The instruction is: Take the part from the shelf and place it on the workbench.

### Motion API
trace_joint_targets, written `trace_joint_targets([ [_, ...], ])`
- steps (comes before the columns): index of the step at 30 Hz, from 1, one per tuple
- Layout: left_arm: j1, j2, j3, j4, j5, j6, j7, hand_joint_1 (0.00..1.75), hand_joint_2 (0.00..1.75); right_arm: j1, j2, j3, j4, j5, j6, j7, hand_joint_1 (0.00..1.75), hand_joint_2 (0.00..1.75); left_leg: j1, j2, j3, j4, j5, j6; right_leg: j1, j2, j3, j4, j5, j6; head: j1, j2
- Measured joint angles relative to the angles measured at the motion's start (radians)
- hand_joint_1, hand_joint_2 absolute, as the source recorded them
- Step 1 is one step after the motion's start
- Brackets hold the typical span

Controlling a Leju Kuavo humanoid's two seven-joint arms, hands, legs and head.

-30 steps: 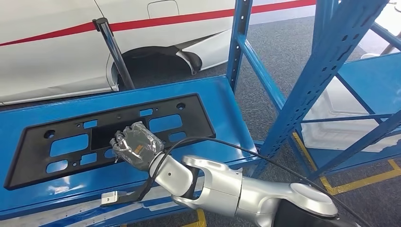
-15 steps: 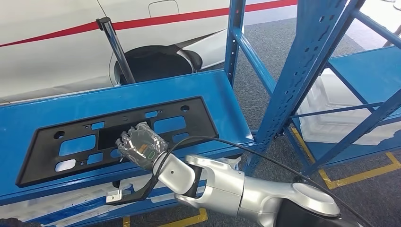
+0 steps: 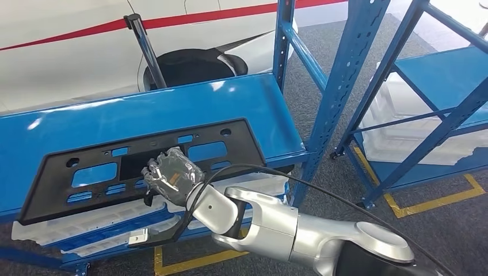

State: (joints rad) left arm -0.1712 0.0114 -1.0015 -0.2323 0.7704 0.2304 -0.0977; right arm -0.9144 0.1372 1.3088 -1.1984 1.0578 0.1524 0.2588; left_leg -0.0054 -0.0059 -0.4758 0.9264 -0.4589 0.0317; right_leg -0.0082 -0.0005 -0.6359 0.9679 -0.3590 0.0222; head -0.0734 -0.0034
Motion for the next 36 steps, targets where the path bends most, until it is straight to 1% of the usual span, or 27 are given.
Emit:
trace_joint_targets([
  [1,0.000,0.000,0.000,0.000,0.000,0.000,0.000,0.00,1.75,0.000,-0.001,0.000,0.000,-0.001,0.000,0.000,1.75,1.75,0.002,0.001,-0.006,-0.005,0.011,0.008,0.000,0.000,-0.007,0.009,-0.013,0.005,0.000,0.000],
  [2,0.000,0.000,0.000,0.000,0.000,0.000,0.000,0.00,1.75,0.000,-0.003,0.000,0.000,-0.002,0.000,0.000,1.75,1.75,0.004,0.003,-0.014,-0.009,0.023,0.015,-0.001,0.001,-0.018,0.033,-0.042,0.009,0.000,0.000],
  [5,0.001,0.001,0.000,0.000,0.000,0.002,0.001,0.00,1.75,0.004,-0.008,0.000,0.000,-0.004,-0.001,0.001,1.75,1.75,0.004,0.005,-0.051,-0.010,0.057,0.026,-0.003,0.001,-0.072,0.217,-0.181,0.017,0.002,0.000],
  [6,0.001,0.001,0.000,0.000,0.000,0.003,0.001,0.00,1.75,0.006,-0.010,0.000,0.000,-0.006,-0.001,0.001,1.75,1.75,0.004,0.005,-0.065,-0.009,0.068,0.026,-0.003,0.001,-0.080,0.275,-0.199,0.019,0.002,0.000],
  [7,0.002,0.001,0.000,0.000,0.000,0.003,0.001,0.00,1.75,0.008,-0.012,0.000,0.000,-0.008,-0.002,0.001,1.75,1.75,0.003,0.005,-0.079,-0.009,0.078,0.025,-0.004,0.001,-0.076,0.304,-0.192,0.021,0.003,0.000],
  [8,0.002,0.001,0.000,0.000,-0.001,0.003,0.001,0.00,1.75,0.009,-0.014,0.000,0.000,-0.010,-0.003,0.002,1.75,1.75,0.003,0.006,-0.093,-0.007,0.089,0.023,-0.004,0.001,-0.052,0.296,-0.165,0.023,0.003,0.000],
  [9,0.002,0.001,0.000,0.000,-0.001,0.003,0.001,0.00,1.75,0.009,-0.015,0.000,0.000,-0.014,-0.003,0.002,1.75,1.75,0.004,0.005,-0.106,-0.004,0.098,0.020,-0.006,0.001,-0.010,0.250,-0.135,0.023,0.003,0.000],
  [10,0.002,0.001,0.000,0.000,-0.001,0.003,0.001,0.00,1.75,0.009,-0.016,0.000,0.000,-0.017,-0.004,0.002,1.75,1.75,0.004,0.005,-0.119,0.001,0.105,0.015,-0.007,0.001,0.042,0.182,-0.121,0.023,0.003,0.000],
  [12,0.001,0.002,0.000,0.000,-0.002,0.003,0.001,0.00,1.75,0.009,-0.016,-0.001,-0.001,-0.023,-0.004,0.003,1.75,1.75,0.002,0.004,-0.140,0.015,0.118,0.005,-0.006,0.004,0.131,0.047,-0.131,0.019,0.002,0.000],
  [13,0.001,0.002,0.000,0.000,-0.002,0.003,0.001,0.00,1.75,0.009,-0.016,-0.002,-0.001,-0.026,-0.005,0.003,1.75,1.75,0.002,0.004,-0.146,0.020,0.125,0.000,-0.002,0.005,0.149,0.013,-0.142,0.013,0.001,0.000],
  [15,0.003,0.003,0.000,0.000,-0.004,0.003,0.002,0.00,1.75,0.010,-0.017,-0.002,-0.002,-0.031,-0.006,0.003,1.75,1.75,0.007,0.004,-0.156,0.023,0.137,-0.011,0.003,0.004,0.141,0.001,-0.134,-0.005,0.000,0.000],
  [16,0.004,0.003,0.000,0.000,-0.004,0.003,0.002,0.00,1.75,0.011,-0.017,-0.002,-0.002,-0.034,-0.006,0.003,1.75,1.75,0.010,0.004,-0.165,0.033,0.125,-0.017,0.004,0.002,0.132,0.001,-0.124,-0.014,0.000,0.000],
  [17,0.006,0.003,0.000,0.000,-0.004,0.003,0.003,0.00,1.75,0.011,-0.017,-0.002,-0.002,-0.037,-0.006,0.002,1.75,1.75,0.013,0.004,-0.177,0.059,0.096,-0.023,0.002,0.001,0.121,0.000,-0.113,-0.023,-0.001,0.000],
  [20,0.006,0.002,0.000,0.000,-0.004,0.003,0.003,0.00,1.75,0.013,-0.018,-0.002,-0.002,-0.042,-0.006,0.001,1.75,1.75,0.017,0.004,-0.231,0.246,-0.047,-0.037,0.004,0.000,0.081,0.001,-0.080,-0.034,-0.002,0.000],
  [21,0.005,0.002,0.000,0.000,-0.004,0.003,0.003,0.00,1.75,0.014,-0.018,-0.002,-0.002,-0.043,-0.006,0.001,1.75,1.75,0.018,0.004,-0.241,0.305,-0.070,-0.039,0.005,0.000,0.067,0.001,-0.070,-0.035,-0.002,0.000],
  [22,0.005,0.002,0.000,0.000,-0.004,0.004,0.003,0.00,1.75,0.016,-0.018,-0.002,-0.001,-0.044,-0.006,0.001,1.75,1.75,0.017,0.004,-0.236,0.336,-0.071,-0.038,0.006,0.000,0.054,0.001,-0.059,-0.035,-0.002,0.000],
  [23,0.004,0.002,0.000,0.000,-0.004,0.004,0.003,0.00,1.75,0.017,-0.019,-0.002,-0.002,-0.047,-0.006,0.001,1.75,1.75,0.017,0.003,-0.213,0.329,-0.053,-0.035,0.007,0.000,0.040,0.001,-0.048,-0.035,-0.002,0.000],
  [24,0.004,0.002,0.000,0.000,-0.004,0.004,0.003,0.00,1.75,0.017,-0.019,-0.002,-0.001,-0.051,-0.006,0.001,1.75,1.75,0.015,0.003,-0.173,0.286,-0.026,-0.030,0.008,0.000,0.027,0.002,-0.038,-0.034,-0.002,0.000],
  [25,0.002,0.002,0.000,0.000,-0.005,0.004,0.003,0.00,1.75,0.017,-0.018,-0.003,-0.002,-0.058,-0.007,-0.001,1.75,1.75,0.011,0.003,-0.117,0.214,-0.007,-0.023,0.008,0.000,0.016,0.002,-0.028,-0.032,-0.002,0.000],
  [27,-0.003,0.004,0.000,0.000,-0.008,0.005,0.004,0.00,1.75,0.019,-0.018,-0.005,-0.002,-0.074,-0.010,-0.007,1.75,1.75,0.001,0.003,-0.014,0.060,-0.004,-0.009,0.009,0.000,0.002,0.000,-0.008,-0.025,-0.002,0.000],
  [28,-0.005,0.005,0.000,0.000,-0.010,0.005,0.005,0.00,1.75,0.021,-0.017,-0.006,-0.002,-0.081,-0.012,-0.010,1.75,1.75,-0.004,0.003,0.012,0.015,-0.009,-0.004,0.007,-0.001,-0.001,-0.002,0.001,-0.020,-0.001,0.000],
  [30,-0.007,0.006,0.000,0.000,-0.013,0.005,0.012,0.00,1.75,0.029,-0.015,-0.006,-0.002,-0.089,-0.017,-0.013,1.75,1.75,-0.006,0.003,0.014,-0.011,0.001,0.004,0.005,-0.002,-0.005,-0.009,0.019,-0.008,-0.001,0.000],
  [31,-0.007,0.006,0.000,0.000,-0.014,0.006,0.015,0.00,1.75,0.032,-0.015,-0.007,-0.002,-0.091,-0.021,-0.013,1.75,1.75,-0.005,0.005,0.009,-0.016,0.013,0.009,0.005,-0.001,-0.010,-0.005,0.014,-0.003,-0.002,0.000],
  [32,-0.007,0.006,0.000,0.000,-0.015,0.006,0.018,0.00,1.75,0.034,-0.015,-0.007,-0.002,-0.093,-0.024,-0.013,1.75,1.75,-0.002,0.006,0.002,-0.022,0.026,0.014,0.006,0.000,-0.020,0.012,-0.008,0.001,-0.001,0.000],
  [33,-0.007,0.007,0.000,0.000,-0.016,0.006,0.018,0.00,1.75,0.036,-0.016,-0.007,-0.001,-0.094,-0.027,-0.013,1.75,1.75,0.001,0.008,-0.009,-0.026,0.040,0.018,0.006,0.001,-0.034,0.053,-0.054,0.005,0.000,0.000],
  [35,-0.005,0.008,0.000,0.000,-0.017,0.006,0.017,0.00,1.75,0.041,-0.017,-0.007,-0.001,-0.102,-0.031,-0.014,1.75,1.75,0.001,0.009,-0.038,-0.024,0.065,0.023,0.003,0.001,-0.069,0.187,-0.162,0.011,0.002,0.000],
  [36,-0.004,0.008,0.000,0.000,-0.018,0.006,0.017,0.00,1.75,0.045,-0.018,-0.007,-0.001,-0.107,-0.032,-0.015,1.75,1.75,0.001,0.010,-0.054,-0.023,0.078,0.022,0.002,0.001,-0.080,0.255,-0.192,0.014,0.002,0.000],
])
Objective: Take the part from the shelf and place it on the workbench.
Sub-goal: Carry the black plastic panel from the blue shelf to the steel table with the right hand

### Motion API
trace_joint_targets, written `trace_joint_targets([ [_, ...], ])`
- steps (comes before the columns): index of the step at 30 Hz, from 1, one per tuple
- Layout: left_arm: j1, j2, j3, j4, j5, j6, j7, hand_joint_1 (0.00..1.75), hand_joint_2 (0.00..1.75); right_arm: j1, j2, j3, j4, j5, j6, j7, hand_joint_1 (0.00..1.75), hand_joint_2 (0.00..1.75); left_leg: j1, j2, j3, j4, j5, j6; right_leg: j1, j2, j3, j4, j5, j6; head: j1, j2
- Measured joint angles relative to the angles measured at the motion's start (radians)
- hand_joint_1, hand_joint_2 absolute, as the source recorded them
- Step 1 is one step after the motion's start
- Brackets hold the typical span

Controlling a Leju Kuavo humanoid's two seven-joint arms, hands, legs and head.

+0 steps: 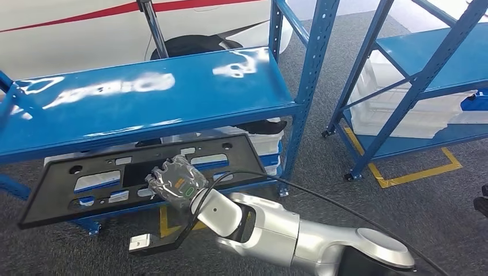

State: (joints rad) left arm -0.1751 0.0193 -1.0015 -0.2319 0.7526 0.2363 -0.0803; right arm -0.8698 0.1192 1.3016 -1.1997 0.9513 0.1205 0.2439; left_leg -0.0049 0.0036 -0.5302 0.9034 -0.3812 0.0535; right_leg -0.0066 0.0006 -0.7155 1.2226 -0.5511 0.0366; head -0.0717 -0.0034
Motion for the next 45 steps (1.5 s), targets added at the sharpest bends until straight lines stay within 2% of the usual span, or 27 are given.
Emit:
trace_joint_targets([
  [1,0.001,0.000,0.000,0.000,-0.001,0.000,0.001,0.00,1.75,0.003,-0.001,0.000,0.000,-0.005,0.000,-0.001,1.75,1.75,0.000,0.000,-0.016,0.002,0.012,-0.001,-0.002,0.000,0.001,0.042,0.001,0.003,0.000,0.000],
  [2,0.002,0.000,0.000,0.000,-0.003,-0.001,0.002,0.00,1.75,0.006,-0.001,0.000,0.000,-0.007,0.000,-0.002,1.75,1.75,0.001,0.001,-0.033,0.005,0.024,-0.004,-0.004,0.000,0.017,0.051,0.025,0.006,0.000,0.000],
  [3,0.002,0.000,0.000,0.000,-0.005,-0.001,0.004,0.00,1.75,0.007,-0.002,0.000,0.000,-0.009,-0.001,-0.002,1.75,1.75,0.002,0.001,-0.051,0.010,0.034,-0.007,-0.007,0.000,0.050,0.026,0.057,0.008,0.000,0.000],
  [4,0.003,0.001,0.000,0.000,-0.008,-0.001,0.007,0.00,1.75,0.008,-0.002,0.000,0.000,-0.010,-0.001,-0.002,1.75,1.75,0.003,0.001,-0.067,0.018,0.042,-0.012,-0.011,0.000,0.099,-0.031,0.077,0.011,0.000,0.000],
  [6,0.003,0.003,0.000,0.000,-0.013,-0.001,0.012,0.00,1.75,0.008,0.000,0.000,-0.002,-0.011,-0.002,-0.002,1.75,1.75,0.003,0.000,-0.095,0.038,0.054,-0.024,-0.013,0.003,0.198,-0.173,0.062,0.010,0.000,0.000],
  [8,0.005,0.006,0.000,0.000,-0.016,-0.002,0.015,0.00,1.75,0.009,0.000,-0.001,-0.003,-0.012,-0.004,-0.002,1.75,1.75,0.004,-0.001,-0.112,0.050,0.069,-0.034,-0.006,0.006,0.233,-0.242,0.036,-0.004,-0.001,0.000],
  [10,0.009,0.009,0.000,0.000,-0.017,-0.002,0.016,0.00,1.75,0.010,0.000,-0.001,-0.003,-0.013,-0.004,0.000,1.75,1.75,0.010,-0.001,-0.123,0.055,0.073,-0.044,-0.002,0.003,0.218,-0.242,0.050,-0.025,-0.002,0.000],
  [11,0.011,0.009,0.000,0.000,-0.017,-0.002,0.016,0.00,1.75,0.010,-0.001,-0.001,-0.003,-0.015,-0.004,0.002,1.75,1.75,0.013,-0.001,-0.131,0.072,0.049,-0.049,-0.002,0.002,0.209,-0.242,0.061,-0.033,-0.002,0.000],
  [14,0.009,0.012,-0.001,0.000,-0.017,0.000,0.014,0.00,1.75,0.007,-0.001,-0.001,-0.003,-0.018,-0.004,0.005,1.75,1.75,0.017,-0.001,-0.176,0.244,-0.105,-0.063,0.000,0.000,0.166,-0.242,0.097,-0.048,-0.002,0.000],
  [15,0.007,0.013,-0.001,0.000,-0.017,0.001,0.014,0.00,1.75,0.007,-0.001,-0.002,-0.003,-0.019,-0.004,0.006,1.75,1.75,0.017,-0.001,-0.187,0.313,-0.139,-0.064,0.001,0.000,0.149,-0.241,0.110,-0.049,-0.002,0.000],
  [17,0.004,0.017,-0.001,0.000,-0.017,0.001,0.014,0.00,1.75,0.007,-0.001,-0.002,-0.003,-0.020,-0.003,0.006,1.75,1.75,0.016,-0.001,-0.173,0.371,-0.132,-0.060,0.004,0.000,0.116,-0.240,0.134,-0.049,-0.003,0.000],
  [19,0.001,0.020,-0.001,0.000,-0.018,0.002,0.014,0.00,1.75,0.005,-0.002,-0.002,-0.003,-0.022,-0.002,0.010,1.75,1.75,0.011,-0.002,-0.091,0.291,-0.082,-0.049,0.005,0.000,0.089,-0.240,0.157,-0.048,-0.003,0.000],
  [21,-0.005,0.023,-0.001,0.000,-0.018,0.003,0.014,0.00,1.75,0.001,-0.002,-0.004,-0.006,-0.026,-0.002,0.016,1.75,1.75,0.002,-0.002,0.023,0.128,-0.084,-0.034,0.006,-0.001,0.070,-0.240,0.177,-0.041,-0.002,0.000],
  [22,-0.008,0.025,-0.001,0.000,-0.020,0.002,0.015,0.00,1.75,-0.001,-0.003,-0.007,-0.008,-0.028,-0.002,0.019,1.75,1.75,-0.003,-0.003,0.061,0.067,-0.096,-0.029,0.006,-0.002,0.066,-0.242,0.188,-0.036,-0.002,0.000],
  [24,-0.011,0.028,-0.001,0.000,-0.024,0.001,0.017,0.00,1.75,-0.004,-0.006,-0.013,-0.012,-0.038,-0.001,0.025,1.75,1.75,-0.010,-0.003,0.078,0.017,-0.103,-0.020,0.003,-0.004,0.061,-0.249,0.209,-0.024,-0.002,0.000],
  [26,-0.009,0.027,-0.001,0.000,-0.027,0.001,0.019,0.00,1.75,-0.004,-0.012,-0.019,-0.015,-0.052,0.000,0.026,1.75,1.75,-0.007,0.000,0.065,0.010,-0.078,-0.010,0.001,-0.003,0.051,-0.237,0.190,-0.014,-0.002,0.000],
  [28,-0.009,0.027,-0.001,0.000,-0.028,0.001,0.019,0.00,1.75,-0.005,-0.021,-0.023,-0.016,-0.060,0.001,0.028,1.75,1.75,-0.003,0.003,0.044,0.005,-0.050,0.000,0.000,-0.001,0.024,-0.155,0.099,-0.007,0.000,0.000],
  [30,-0.009,0.028,-0.001,0.000,-0.029,0.001,0.019,0.00,1.75,-0.005,-0.029,-0.025,-0.017,-0.061,0.001,0.034,1.75,1.75,-0.003,0.003,0.012,0.007,-0.025,0.003,-0.001,-0.001,-0.008,-0.017,0.010,0.000,0.001,0.000],
  [31,-0.009,0.028,-0.001,0.000,-0.029,0.001,0.019,0.00,1.75,-0.005,-0.033,-0.025,-0.018,-0.062,0.001,0.037,1.75,1.75,-0.003,0.004,-0.004,0.008,-0.012,0.002,-0.002,-0.001,-0.013,0.037,0.001,0.004,0.001,0.000],
  [32,-0.009,0.028,-0.001,0.000,-0.030,0.001,0.019,0.00,1.75,-0.005,-0.037,-0.025,-0.020,-0.061,0.001,0.039,1.75,1.75,-0.003,0.004,-0.022,0.011,0.000,0.000,-0.003,-0.001,-0.004,0.063,0.016,0.006,0.001,0.000],
  [34,-0.009,0.028,-0.001,0.000,-0.031,0.001,0.020,0.00,1.75,-0.005,-0.043,-0.025,-0.023,-0.061,0.000,0.043,1.75,1.75,-0.002,0.004,-0.055,0.020,0.021,-0.006,-0.007,-0.001,0.066,0.002,0.073,0.010,0.001,0.000],
  [35,-0.008,0.028,-0.001,0.000,-0.031,0.001,0.020,0.00,1.75,-0.005,-0.044,-0.026,-0.026,-0.061,0.000,0.044,1.75,1.75,-0.002,0.004,-0.070,0.027,0.028,-0.010,-0.008,-0.001,0.122,-0.071,0.080,0.010,0.001,0.000],
  [37,-0.008,0.030,-0.001,0.000,-0.033,0.002,0.021,0.00,1.75,-0.005,-0.045,-0.029,-0.033,-0.060,-0.001,0.045,1.75,1.75,-0.003,0.004,-0.096,0.043,0.043,-0.022,-0.006,0.001,0.207,-0.205,0.057,0.003,-0.001,0.000],
  [38,-0.008,0.032,-0.001,0.000,-0.034,0.002,0.022,0.00,1.75,-0.005,-0.045,-0.030,-0.037,-0.060,-0.002,0.045,1.75,1.75,-0.002,0.005,-0.105,0.046,0.051,-0.027,-0.002,0.003,0.223,-0.240,0.045,-0.005,-0.002,0.000],
  [40,-0.005,0.034,-0.001,0.001,-0.038,0.001,0.027,0.00,1.75,-0.004,-0.047,-0.031,-0.040,-0.061,-0.002,0.050,1.75,1.75,0.004,0.004,-0.116,0.049,0.063,-0.037,0.003,0.002,0.214,-0.251,0.052,-0.024,-0.002,0.000],
  [42,0.001,0.035,-0.001,0.001,-0.044,-0.002,0.034,0.00,1.75,-0.003,-0.048,-0.032,-0.042,-0.065,-0.002,0.056,1.75,1.75,0.010,0.003,-0.135,0.093,0.012,-0.049,0.001,-0.001,0.195,-0.253,0.073,-0.041,-0.003,0.000],
  [45,0.003,0.035,-0.001,0.001,-0.054,-0.003,0.041,0.00,1.75,-0.001,-0.051,-0.035,-0.048,-0.078,-0.001,0.063,1.75,1.75,0.015,0.002,-0.182,0.281,-0.132,-0.065,0.000,-0.002,0.156,-0.253,0.106,-0.052,-0.004,0.000],
])
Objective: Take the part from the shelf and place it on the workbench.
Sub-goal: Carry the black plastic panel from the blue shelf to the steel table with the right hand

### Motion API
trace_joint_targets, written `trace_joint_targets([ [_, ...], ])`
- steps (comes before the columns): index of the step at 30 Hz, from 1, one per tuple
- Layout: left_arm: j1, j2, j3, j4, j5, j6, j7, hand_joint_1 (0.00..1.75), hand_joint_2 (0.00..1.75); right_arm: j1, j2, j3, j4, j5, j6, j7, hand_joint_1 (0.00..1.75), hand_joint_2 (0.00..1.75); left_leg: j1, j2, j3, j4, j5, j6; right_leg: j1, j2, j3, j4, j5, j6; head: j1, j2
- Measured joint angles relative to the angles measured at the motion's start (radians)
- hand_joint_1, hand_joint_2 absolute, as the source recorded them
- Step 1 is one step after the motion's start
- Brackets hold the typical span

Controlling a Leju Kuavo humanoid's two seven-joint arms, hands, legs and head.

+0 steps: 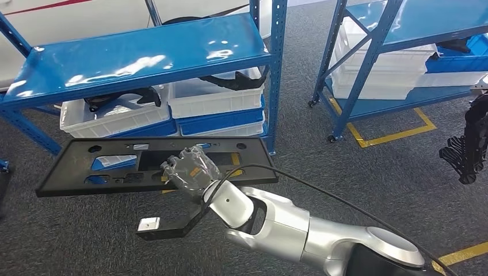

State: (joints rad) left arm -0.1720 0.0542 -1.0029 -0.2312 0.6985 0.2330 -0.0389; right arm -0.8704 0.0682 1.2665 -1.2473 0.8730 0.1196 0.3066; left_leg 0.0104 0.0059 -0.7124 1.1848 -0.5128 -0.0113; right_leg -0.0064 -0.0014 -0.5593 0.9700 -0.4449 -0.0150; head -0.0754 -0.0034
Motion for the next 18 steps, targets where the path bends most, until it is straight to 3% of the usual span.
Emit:
trace_joint_targets([
  [1,-0.002,0.000,0.000,0.000,-0.002,0.000,0.001,0.00,1.75,0.002,-0.001,0.000,-0.002,-0.003,0.001,0.002,1.75,1.75,0.001,0.000,-0.005,0.052,-0.017,-0.002,0.000,0.000,-0.014,0.000,0.011,0.000,0.000,0.000],
  [2,-0.004,0.001,0.000,0.000,-0.004,0.000,0.001,0.00,1.75,0.004,-0.003,0.000,-0.002,-0.005,0.003,0.004,1.75,1.75,0.001,0.000,0.005,0.074,-0.012,-0.003,0.000,0.000,-0.028,0.001,0.022,0.001,0.000,0.000],
  [3,-0.006,0.001,0.000,0.000,-0.005,0.000,0.000,0.00,1.75,0.006,-0.004,0.000,-0.003,-0.006,0.005,0.005,1.75,1.75,0.001,0.000,0.032,0.058,0.009,-0.001,0.000,0.000,-0.042,0.001,0.033,0.002,0.000,0.000],
  [5,-0.015,0.003,0.000,0.000,-0.008,0.000,0.000,0.00,1.75,0.007,-0.006,-0.001,-0.008,-0.006,0.008,0.008,1.75,1.75,0.000,-0.001,0.133,-0.068,0.049,0.007,0.000,0.001,-0.067,0.001,0.054,0.007,0.000,0.000],
  [7,-0.025,0.007,0.000,0.000,-0.010,0.000,-0.001,0.00,1.75,0.007,-0.007,-0.002,-0.015,-0.006,0.008,0.009,1.75,1.75,-0.007,-0.003,0.227,-0.215,0.045,0.018,0.001,0.001,-0.082,-0.001,0.075,0.016,0.001,0.000],
  [8,-0.028,0.008,0.000,0.000,-0.010,0.000,-0.001,0.00,1.75,0.006,-0.007,-0.003,-0.017,-0.006,0.008,0.010,1.75,1.75,-0.011,-0.005,0.247,-0.254,0.039,0.023,0.001,0.000,-0.085,-0.005,0.085,0.021,0.001,0.000],
  [10,-0.031,0.010,0.000,0.000,-0.013,0.000,-0.002,0.00,1.75,0.006,-0.008,-0.004,-0.019,-0.006,0.008,0.010,1.75,1.75,-0.014,-0.006,0.244,-0.270,0.053,0.033,-0.001,0.001,-0.090,-0.012,0.101,0.033,0.002,0.000],
  [11,-0.032,0.010,0.000,0.000,-0.015,0.000,-0.003,0.00,1.75,0.006,-0.010,-0.004,-0.020,-0.006,0.008,0.010,1.75,1.75,-0.012,-0.005,0.237,-0.274,0.063,0.040,-0.001,0.001,-0.097,-0.006,0.093,0.038,0.002,0.000],
  [12,-0.033,0.010,0.000,0.000,-0.017,0.000,-0.002,0.00,1.75,0.006,-0.011,-0.004,-0.020,-0.006,0.007,0.010,1.75,1.75,-0.011,-0.003,0.228,-0.277,0.074,0.048,-0.001,0.002,-0.110,0.019,0.064,0.042,0.003,0.000],
  [13,-0.033,0.010,0.000,0.000,-0.018,0.000,-0.001,0.00,1.75,0.006,-0.012,-0.004,-0.021,-0.006,0.007,0.010,1.75,1.75,-0.009,-0.001,0.217,-0.279,0.086,0.055,-0.002,0.002,-0.128,0.066,0.017,0.045,0.003,0.000],
  [15,-0.033,0.010,0.000,0.000,-0.019,-0.002,0.003,0.00,1.75,0.006,-0.014,-0.005,-0.021,-0.006,0.006,0.011,1.75,1.75,-0.012,0.000,0.192,-0.277,0.106,0.062,-0.002,0.002,-0.168,0.207,-0.083,0.048,0.004,0.000],
  [16,-0.033,0.010,0.000,0.000,-0.019,-0.002,0.006,0.00,1.75,0.006,-0.015,-0.005,-0.021,-0.006,0.007,0.012,1.75,1.75,-0.014,0.000,0.179,-0.276,0.116,0.063,-0.002,0.002,-0.179,0.269,-0.103,0.049,0.005,0.000],
  [17,-0.031,0.010,0.000,0.000,-0.019,-0.003,0.008,0.00,1.75,0.006,-0.017,-0.005,-0.021,-0.006,0.008,0.014,1.75,1.75,-0.015,0.000,0.165,-0.274,0.127,0.063,-0.002,0.002,-0.175,0.304,-0.099,0.049,0.005,0.000],
  [18,-0.030,0.010,0.000,0.000,-0.019,-0.004,0.010,0.00,1.75,0.006,-0.019,-0.005,-0.022,-0.006,0.010,0.015,1.75,1.75,-0.016,0.000,0.150,-0.271,0.136,0.063,-0.002,0.002,-0.155,0.305,-0.077,0.049,0.005,0.000],
])
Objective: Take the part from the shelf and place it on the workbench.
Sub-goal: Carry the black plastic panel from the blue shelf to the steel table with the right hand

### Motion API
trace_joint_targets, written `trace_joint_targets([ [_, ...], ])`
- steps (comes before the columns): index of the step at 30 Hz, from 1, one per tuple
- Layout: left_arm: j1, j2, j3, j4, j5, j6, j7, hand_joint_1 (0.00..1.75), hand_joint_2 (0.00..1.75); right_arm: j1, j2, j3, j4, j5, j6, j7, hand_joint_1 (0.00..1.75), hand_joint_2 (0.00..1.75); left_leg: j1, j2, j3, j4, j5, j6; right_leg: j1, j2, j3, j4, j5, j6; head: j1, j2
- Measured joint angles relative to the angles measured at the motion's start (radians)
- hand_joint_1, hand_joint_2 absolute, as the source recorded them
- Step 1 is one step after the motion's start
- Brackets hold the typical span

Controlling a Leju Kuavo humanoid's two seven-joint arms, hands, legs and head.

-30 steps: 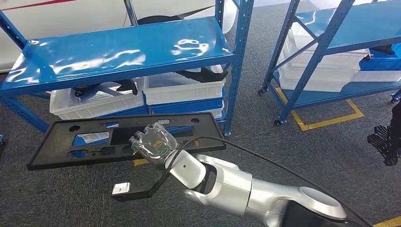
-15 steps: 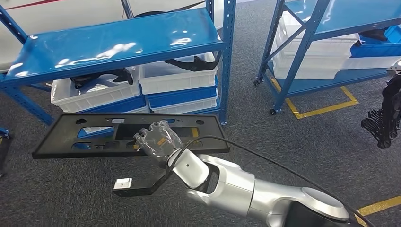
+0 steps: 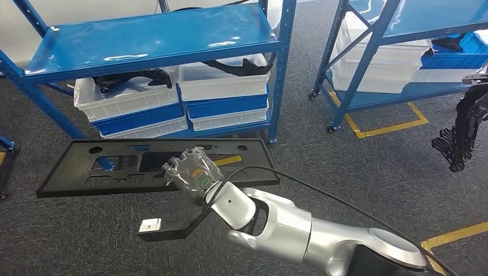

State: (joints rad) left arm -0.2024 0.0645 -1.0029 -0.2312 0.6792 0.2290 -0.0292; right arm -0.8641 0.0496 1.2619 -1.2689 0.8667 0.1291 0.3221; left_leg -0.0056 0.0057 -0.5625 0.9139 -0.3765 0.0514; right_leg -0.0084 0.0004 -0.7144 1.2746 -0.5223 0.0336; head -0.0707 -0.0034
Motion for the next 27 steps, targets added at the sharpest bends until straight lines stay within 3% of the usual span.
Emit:
trace_joint_targets([
  [2,0.002,0.000,0.000,0.000,-0.002,0.000,0.000,0.00,1.75,-0.001,-0.002,0.000,-0.002,0.000,0.002,0.002,1.75,1.75,0.000,-0.001,-0.027,0.008,0.014,-0.004,0.000,0.000,0.094,-0.108,0.045,-0.005,0.000,0.000],
  [4,0.003,-0.001,0.000,0.000,-0.007,0.000,-0.003,0.00,1.75,-0.002,-0.001,-0.001,-0.006,0.000,0.003,0.002,1.75,1.75,-0.002,0.000,-0.049,0.020,0.024,-0.012,0.004,0.001,0.194,-0.256,0.037,-0.012,0.000,0.000],
  [6,0.003,-0.001,0.000,0.000,-0.013,0.002,-0.004,0.00,1.75,-0.004,0.000,-0.003,-0.009,0.002,0.003,0.002,1.75,1.75,-0.002,0.001,-0.060,0.026,0.036,-0.023,0.010,0.001,0.228,-0.322,0.020,-0.020,0.001,0.000],
  [8,0.006,-0.002,0.000,0.000,-0.015,0.003,-0.004,0.00,1.75,-0.004,0.000,-0.003,-0.010,0.002,0.005,0.002,1.75,1.75,0.003,-0.001,-0.070,0.034,0.034,-0.033,0.009,-0.001,0.221,-0.326,0.031,-0.033,0.001,0.000],
  [9,0.008,-0.002,-0.001,0.000,-0.015,0.004,-0.004,0.00,1.75,-0.004,0.000,-0.003,-0.010,0.003,0.005,0.002,1.75,1.75,0.006,-0.002,-0.080,0.058,0.013,-0.040,0.007,-0.002,0.216,-0.327,0.037,-0.040,0.001,0.000],
  [12,0.012,-0.004,-0.001,0.000,-0.015,0.004,-0.004,0.00,1.75,-0.004,0.000,-0.003,-0.011,0.006,0.006,0.001,1.75,1.75,0.014,-0.004,-0.146,0.247,-0.104,-0.060,0.004,-0.007,0.200,-0.328,0.054,-0.051,0.000,0.000],
  [13,0.013,-0.004,-0.001,0.000,-0.015,0.004,-0.004,0.00,1.75,-0.002,0.000,-0.003,-0.011,0.008,0.006,0.001,1.75,1.75,0.017,-0.004,-0.164,0.306,-0.126,-0.065,0.004,-0.009,0.195,-0.328,0.058,-0.050,0.000,0.000],
  [14,0.015,-0.004,-0.001,0.000,-0.015,0.004,-0.005,0.00,1.75,0.000,0.000,-0.003,-0.011,0.010,0.006,0.001,1.75,1.75,0.019,-0.004,-0.167,0.333,-0.130,-0.069,0.004,-0.013,0.190,-0.327,0.061,-0.049,0.000,0.000],
  [15,0.016,-0.004,-0.001,0.000,-0.015,0.004,-0.006,0.00,1.75,0.001,0.000,-0.002,-0.011,0.012,0.007,0.001,1.75,1.75,0.021,-0.003,-0.149,0.317,-0.116,-0.072,0.003,-0.017,0.187,-0.327,0.063,-0.048,-0.001,0.000],
  [17,0.016,-0.004,-0.001,0.000,-0.015,0.004,-0.007,0.00,1.75,0.002,0.000,-0.002,-0.011,0.013,0.007,0.001,1.75,1.75,0.023,0.013,-0.065,0.182,-0.061,-0.073,0.002,-0.026,0.185,-0.327,0.066,-0.045,-0.001,0.000],
  [19,0.013,-0.004,-0.001,0.000,-0.015,0.004,-0.010,0.00,1.75,0.002,0.000,-0.002,-0.012,0.015,0.007,0.001,1.75,1.75,0.014,0.033,0.006,0.055,-0.030,-0.064,0.005,-0.038,0.182,-0.326,0.068,-0.038,0.000,0.000],
  [20,0.013,-0.004,-0.001,0.000,-0.015,0.004,-0.011,0.00,1.75,0.001,0.000,-0.002,-0.012,0.015,0.007,0.001,1.75,1.75,0.009,0.039,0.018,0.026,-0.027,-0.057,0.006,-0.044,0.180,-0.326,0.069,-0.033,0.001,0.000],
  [22,0.014,-0.004,-0.001,0.000,-0.015,0.004,-0.013,0.00,1.75,0.001,0.001,-0.002,-0.012,0.016,0.007,0.001,1.75,1.75,0.005,0.028,0.014,0.016,-0.025,-0.042,0.007,-0.057,0.178,-0.326,0.070,-0.024,0.002,0.000],
  [24,0.017,-0.004,-0.001,0.000,-0.015,0.004,-0.015,0.00,1.75,0.001,0.001,-0.002,-0.014,0.017,0.007,0.002,1.75,1.75,0.008,0.014,0.010,0.011,-0.018,-0.028,0.005,-0.047,0.166,-0.302,0.049,-0.015,0.003,0.000],
  [25,0.018,-0.004,-0.001,0.000,-0.015,0.004,-0.016,0.00,1.75,0.002,0.000,-0.002,-0.014,0.018,0.008,0.002,1.75,1.75,0.011,0.007,0.009,0.008,-0.014,-0.020,0.004,-0.035,0.148,-0.260,0.022,-0.012,0.004,0.000],
  [27,0.018,-0.004,-0.001,0.000,-0.016,0.004,-0.017,0.00,1.75,0.007,-0.001,-0.002,-0.015,0.020,0.012,0.004,1.75,1.75,0.010,-0.009,0.006,0.007,-0.010,-0.010,0.003,-0.013,0.083,-0.117,-0.049,-0.011,0.005,0.000],
])
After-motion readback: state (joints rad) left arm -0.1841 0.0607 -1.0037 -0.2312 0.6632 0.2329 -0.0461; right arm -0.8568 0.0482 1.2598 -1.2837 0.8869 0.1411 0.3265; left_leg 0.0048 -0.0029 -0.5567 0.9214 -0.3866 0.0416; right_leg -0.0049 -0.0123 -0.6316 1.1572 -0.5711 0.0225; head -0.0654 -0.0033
